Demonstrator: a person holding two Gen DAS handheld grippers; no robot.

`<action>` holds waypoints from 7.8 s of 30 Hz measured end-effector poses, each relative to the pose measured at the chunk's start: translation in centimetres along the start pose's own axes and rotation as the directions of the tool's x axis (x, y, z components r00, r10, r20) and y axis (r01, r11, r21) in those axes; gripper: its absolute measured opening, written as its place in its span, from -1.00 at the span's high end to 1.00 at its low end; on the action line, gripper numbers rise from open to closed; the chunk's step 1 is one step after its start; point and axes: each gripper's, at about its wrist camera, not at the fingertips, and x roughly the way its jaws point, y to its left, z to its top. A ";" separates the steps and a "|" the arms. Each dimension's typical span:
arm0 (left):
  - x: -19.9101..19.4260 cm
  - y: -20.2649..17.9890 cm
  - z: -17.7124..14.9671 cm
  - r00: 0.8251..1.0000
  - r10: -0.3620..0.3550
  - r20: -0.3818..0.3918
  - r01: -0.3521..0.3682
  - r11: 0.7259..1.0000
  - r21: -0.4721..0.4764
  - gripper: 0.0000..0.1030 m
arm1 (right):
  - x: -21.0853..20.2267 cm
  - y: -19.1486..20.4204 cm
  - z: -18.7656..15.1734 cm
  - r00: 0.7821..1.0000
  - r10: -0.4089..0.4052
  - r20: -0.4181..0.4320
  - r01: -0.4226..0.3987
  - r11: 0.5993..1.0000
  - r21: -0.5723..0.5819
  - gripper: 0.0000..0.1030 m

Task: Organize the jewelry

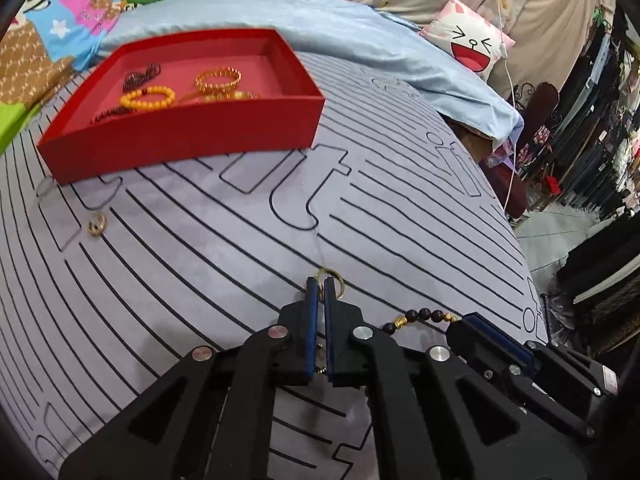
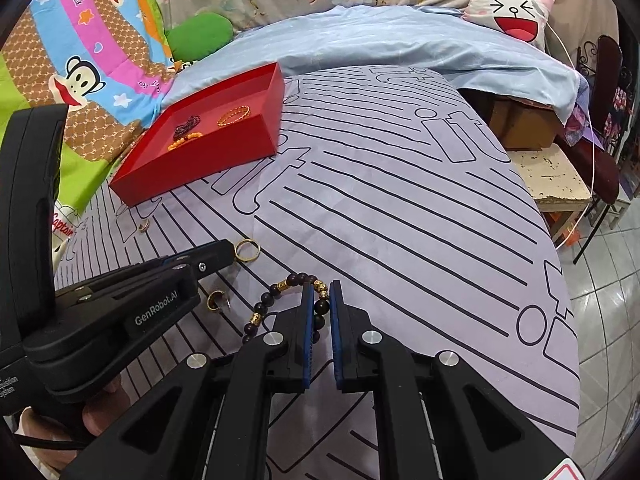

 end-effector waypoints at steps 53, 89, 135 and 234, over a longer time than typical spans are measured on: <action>-7.4 11.7 1.3 0.991 0.108 0.075 -0.100 0.990 -0.101 0.89 | -0.2 10.5 6.9 0.991 0.099 0.092 -0.081 0.979 -0.186 0.84; -2.6 17.3 20.4 0.984 0.101 0.149 -0.091 0.993 -0.073 0.89 | 10.7 14.4 26.2 0.979 0.196 0.064 -0.176 0.956 -0.233 0.84; -5.6 13.4 13.4 0.939 0.301 0.166 -0.301 0.953 -0.022 0.05 | 4.7 12.5 16.8 0.985 0.135 0.106 -0.105 0.963 -0.247 0.42; -5.0 12.7 0.8 0.973 0.219 0.072 -0.206 0.967 -0.150 0.71 | 3.0 10.0 1.6 0.997 0.080 0.015 -0.076 0.981 -0.179 0.66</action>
